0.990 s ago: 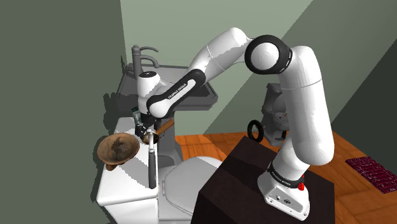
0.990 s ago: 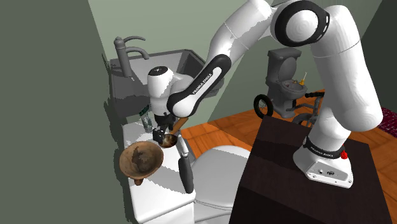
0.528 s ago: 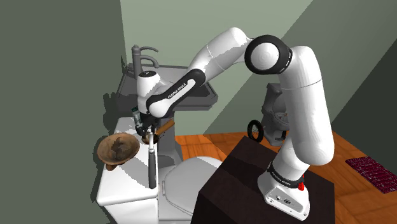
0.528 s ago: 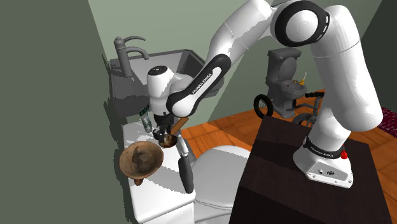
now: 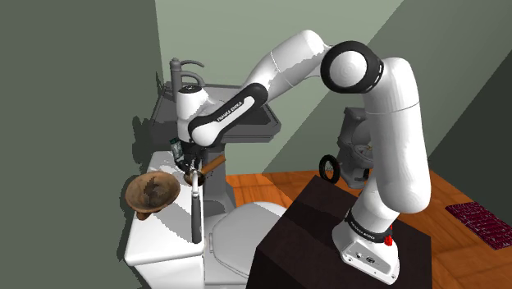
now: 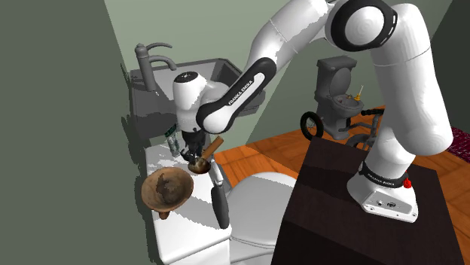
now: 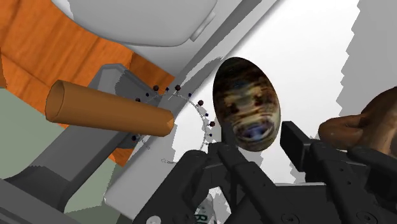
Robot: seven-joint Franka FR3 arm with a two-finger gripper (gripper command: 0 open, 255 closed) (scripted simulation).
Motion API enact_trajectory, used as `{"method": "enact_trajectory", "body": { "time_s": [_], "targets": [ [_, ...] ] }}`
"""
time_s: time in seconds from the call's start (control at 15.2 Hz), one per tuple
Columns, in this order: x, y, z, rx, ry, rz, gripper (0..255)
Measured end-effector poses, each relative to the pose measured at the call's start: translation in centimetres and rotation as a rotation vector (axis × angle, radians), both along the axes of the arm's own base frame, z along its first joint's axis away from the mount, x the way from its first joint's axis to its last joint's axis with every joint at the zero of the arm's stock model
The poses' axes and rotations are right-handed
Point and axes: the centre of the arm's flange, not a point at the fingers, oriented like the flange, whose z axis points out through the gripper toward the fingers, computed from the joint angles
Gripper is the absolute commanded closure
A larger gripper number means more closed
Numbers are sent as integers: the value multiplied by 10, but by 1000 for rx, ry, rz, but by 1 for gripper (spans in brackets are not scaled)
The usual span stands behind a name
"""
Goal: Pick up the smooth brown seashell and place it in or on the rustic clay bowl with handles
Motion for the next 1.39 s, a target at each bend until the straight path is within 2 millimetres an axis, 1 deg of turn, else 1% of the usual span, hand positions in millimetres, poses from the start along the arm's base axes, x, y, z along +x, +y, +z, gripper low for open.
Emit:
{"method": "enact_trajectory", "body": {
  "time_s": [0.26,0.33,0.4,0.59,0.66,1.12,1.39],
  "targets": [
    [1,-1,22,0,0,0,255],
    [1,-1,22,0,-1,0,0],
    [1,-1,22,0,-1,0,0],
    [17,-7,3,17,48,148,0],
    [19,-7,-3,20,55,174,0],
    [20,-6,-40,23,62,201,0],
    [21,-6,-44,23,62,201,0]
  ]
}}
